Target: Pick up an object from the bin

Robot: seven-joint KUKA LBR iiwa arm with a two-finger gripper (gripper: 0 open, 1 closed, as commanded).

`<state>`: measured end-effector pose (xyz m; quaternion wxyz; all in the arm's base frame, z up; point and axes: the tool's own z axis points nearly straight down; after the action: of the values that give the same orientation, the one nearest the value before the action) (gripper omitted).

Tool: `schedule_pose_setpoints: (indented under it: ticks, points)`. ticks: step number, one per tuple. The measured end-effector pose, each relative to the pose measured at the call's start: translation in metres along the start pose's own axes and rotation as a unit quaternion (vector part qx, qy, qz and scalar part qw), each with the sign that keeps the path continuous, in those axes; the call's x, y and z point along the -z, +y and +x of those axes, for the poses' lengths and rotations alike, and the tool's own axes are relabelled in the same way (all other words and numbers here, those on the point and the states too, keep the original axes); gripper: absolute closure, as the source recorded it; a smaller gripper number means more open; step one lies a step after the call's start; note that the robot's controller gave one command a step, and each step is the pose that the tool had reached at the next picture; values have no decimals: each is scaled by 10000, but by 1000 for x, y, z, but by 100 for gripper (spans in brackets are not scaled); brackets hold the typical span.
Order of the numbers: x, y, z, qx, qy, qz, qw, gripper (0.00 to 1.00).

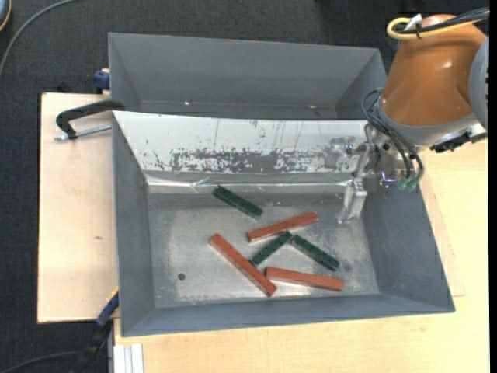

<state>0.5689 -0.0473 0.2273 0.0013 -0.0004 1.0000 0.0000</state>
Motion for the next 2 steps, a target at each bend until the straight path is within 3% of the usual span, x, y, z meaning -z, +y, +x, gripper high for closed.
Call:
schedule_pose_setpoints:
  ticks: [1,2]
  points:
    - [-157,47,27,2401,2,-11,9707,0]
    - [-153,46,25,2400,-28,-1,9708,100]
